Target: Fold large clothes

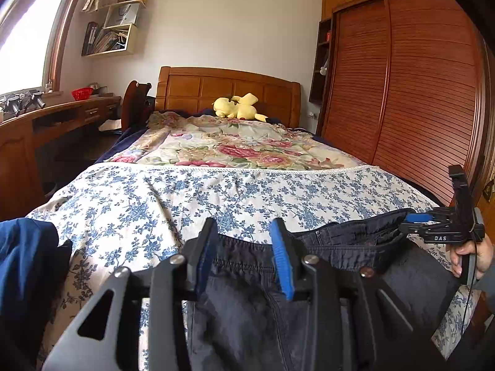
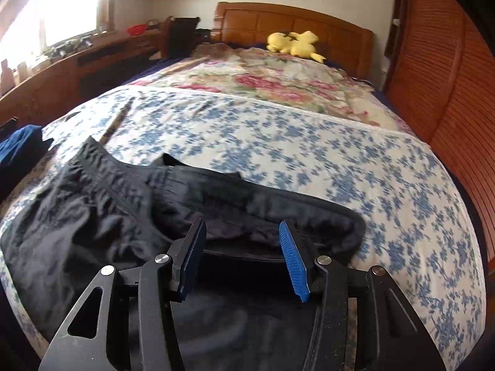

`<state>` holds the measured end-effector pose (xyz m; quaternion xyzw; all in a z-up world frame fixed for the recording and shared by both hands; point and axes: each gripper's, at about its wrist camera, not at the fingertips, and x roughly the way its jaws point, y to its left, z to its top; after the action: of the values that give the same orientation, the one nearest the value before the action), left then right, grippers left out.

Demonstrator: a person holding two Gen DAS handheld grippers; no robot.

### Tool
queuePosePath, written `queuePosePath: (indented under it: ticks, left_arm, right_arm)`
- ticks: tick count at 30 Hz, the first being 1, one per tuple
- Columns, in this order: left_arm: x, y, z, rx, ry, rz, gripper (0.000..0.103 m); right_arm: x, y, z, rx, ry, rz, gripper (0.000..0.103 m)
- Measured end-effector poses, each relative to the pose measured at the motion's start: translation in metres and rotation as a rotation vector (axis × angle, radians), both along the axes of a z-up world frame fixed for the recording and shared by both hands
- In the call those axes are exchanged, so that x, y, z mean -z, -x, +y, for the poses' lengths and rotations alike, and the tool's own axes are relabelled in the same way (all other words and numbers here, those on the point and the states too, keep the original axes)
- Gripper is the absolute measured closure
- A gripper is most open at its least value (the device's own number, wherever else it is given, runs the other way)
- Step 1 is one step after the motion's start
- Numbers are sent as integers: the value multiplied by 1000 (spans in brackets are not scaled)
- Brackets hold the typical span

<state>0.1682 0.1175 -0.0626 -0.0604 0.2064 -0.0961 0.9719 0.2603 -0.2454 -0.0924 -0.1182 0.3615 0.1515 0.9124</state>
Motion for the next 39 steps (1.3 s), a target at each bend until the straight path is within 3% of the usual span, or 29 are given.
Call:
queuePosePath:
  ticks: [6,14,17,23,29,35,37,39]
  left_arm:
    - [6,1,5,-3,-18,27,67]
    - [20,0,11,1,-29,72,66]
    - [28,-1,10,14,-21,96,66]
    - [39,-4,5,25,-37,123,65]
    - [42,-8,3,38,-35,132,64]
    - [48,-11,0,42,-50,153,64]
    - [48,-11,0,42,-49,154,64]
    - [48,-11,0,43,-52,153,64]
  right_arm:
    - [14,-22,67,-108,11,49,53]
    - [43,-65,118,-160,92,125,53]
    - [52,-74,123,-145,159,116,53]
    - [70,-84,115,-163,146,218,53]
    - [75,-75,114,-195,195,245,53]
    - [84,-62,120,-257,253,320,72]
    - [91,-59,120,-266,267,332,90]
    - [91,-56,121,-278,271,316,96]
